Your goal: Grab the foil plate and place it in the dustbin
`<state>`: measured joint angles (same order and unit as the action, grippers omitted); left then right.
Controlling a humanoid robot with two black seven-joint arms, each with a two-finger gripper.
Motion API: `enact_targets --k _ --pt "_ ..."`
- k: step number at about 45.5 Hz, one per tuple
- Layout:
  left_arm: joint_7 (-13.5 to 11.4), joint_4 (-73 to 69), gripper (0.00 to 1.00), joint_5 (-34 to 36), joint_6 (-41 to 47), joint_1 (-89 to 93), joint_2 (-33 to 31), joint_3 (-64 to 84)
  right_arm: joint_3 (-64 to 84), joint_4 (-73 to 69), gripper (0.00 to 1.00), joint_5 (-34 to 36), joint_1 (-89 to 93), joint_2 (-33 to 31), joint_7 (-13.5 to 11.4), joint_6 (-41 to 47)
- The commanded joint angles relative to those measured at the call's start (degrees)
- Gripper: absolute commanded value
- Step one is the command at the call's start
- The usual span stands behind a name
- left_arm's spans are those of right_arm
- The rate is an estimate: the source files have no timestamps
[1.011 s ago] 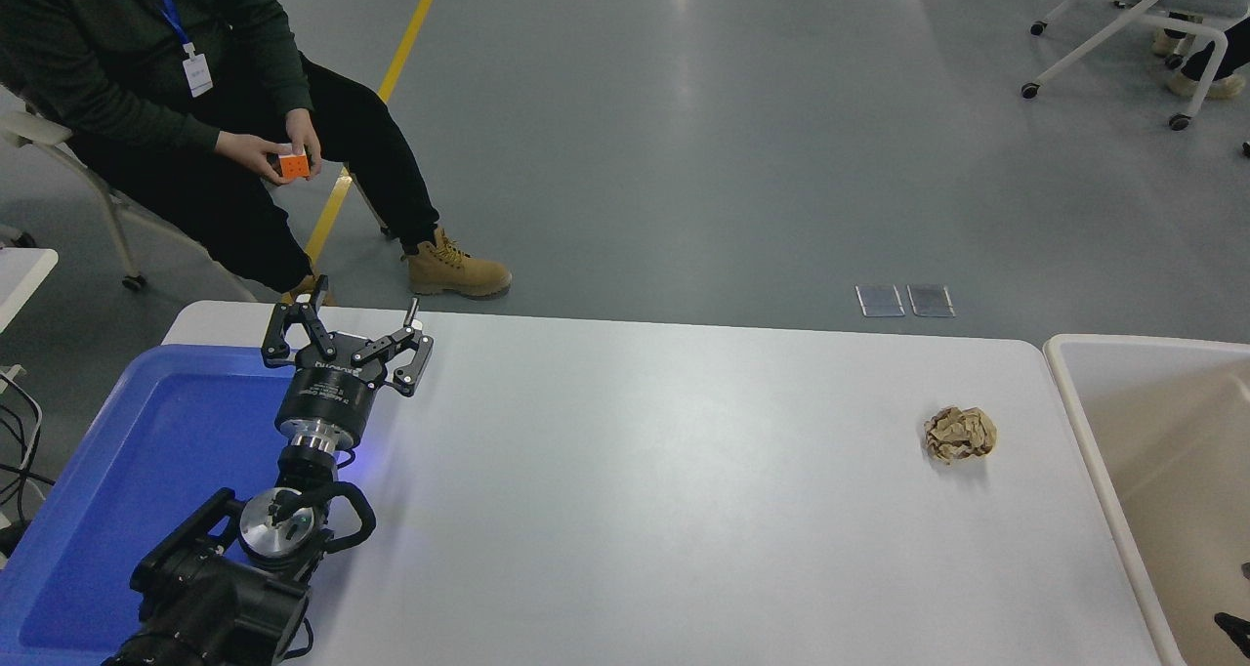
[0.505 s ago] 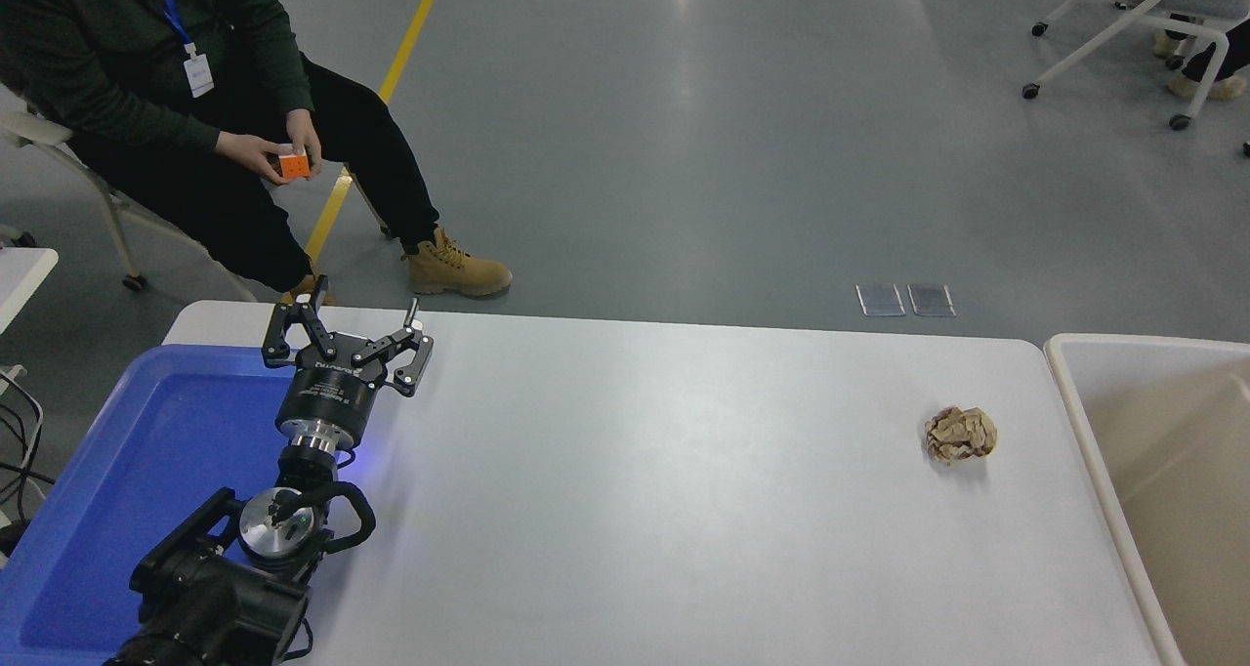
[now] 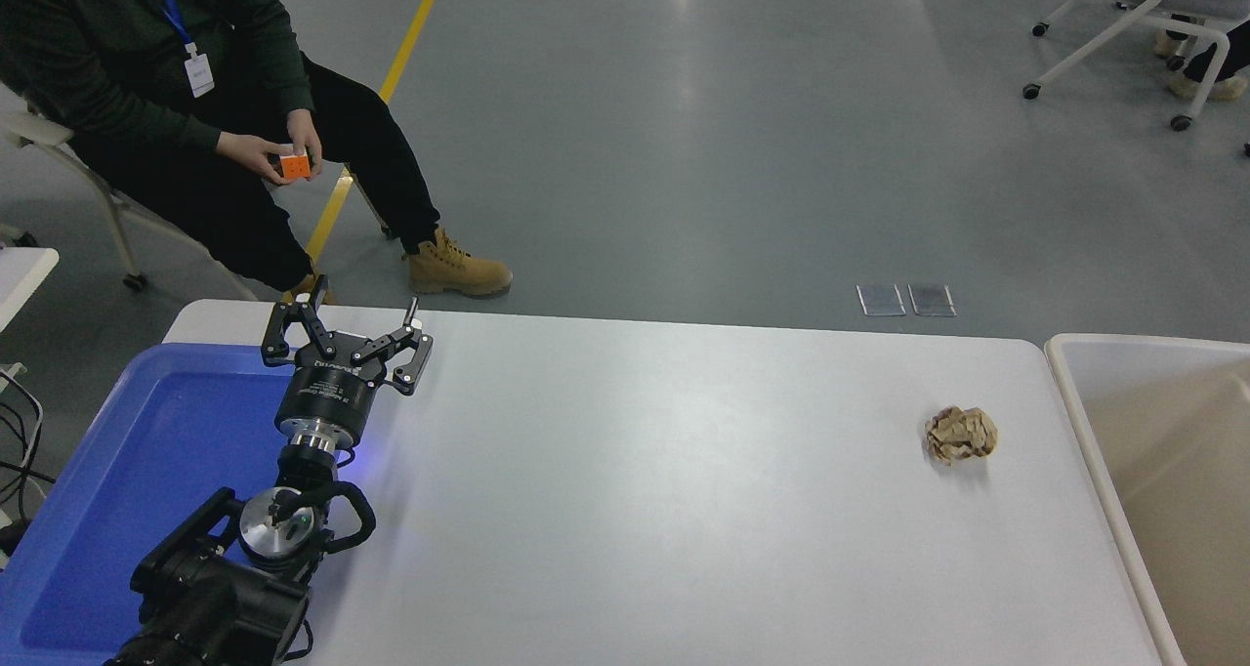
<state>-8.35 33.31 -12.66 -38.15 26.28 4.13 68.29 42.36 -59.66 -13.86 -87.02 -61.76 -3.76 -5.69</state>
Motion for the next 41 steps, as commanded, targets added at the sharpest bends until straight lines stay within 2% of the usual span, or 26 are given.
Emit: enact_targets --k 1,8,18,29,41 --pt "0.00 0.00 0.99 0.00 0.00 0.00 0.00 0.00 13.53 -7.31 1.00 -0.12 -14.67 -0.38 -0.02 3.14" --pt "0.00 0.00 0.99 0.00 0.00 0.00 0.00 0.00 19.24 -9.51 1.00 -0.03 -21.69 1.46 0.06 7.97" --pt "0.00 0.00 0.99 0.00 0.00 0.00 0.00 0.00 29.17 -9.60 1.00 0.15 -31.37 10.77 0.07 12.72" --pt "0.00 0.00 0.99 0.00 0.00 0.00 0.08 0.00 32.87 -13.72 1.00 0.32 -37.69 20.45 0.07 17.73" --pt "0.00 0.00 0.99 -0.09 0.00 0.00 0.00 0.00 32.08 -24.44 1.00 0.06 -48.06 24.40 0.07 31.08"
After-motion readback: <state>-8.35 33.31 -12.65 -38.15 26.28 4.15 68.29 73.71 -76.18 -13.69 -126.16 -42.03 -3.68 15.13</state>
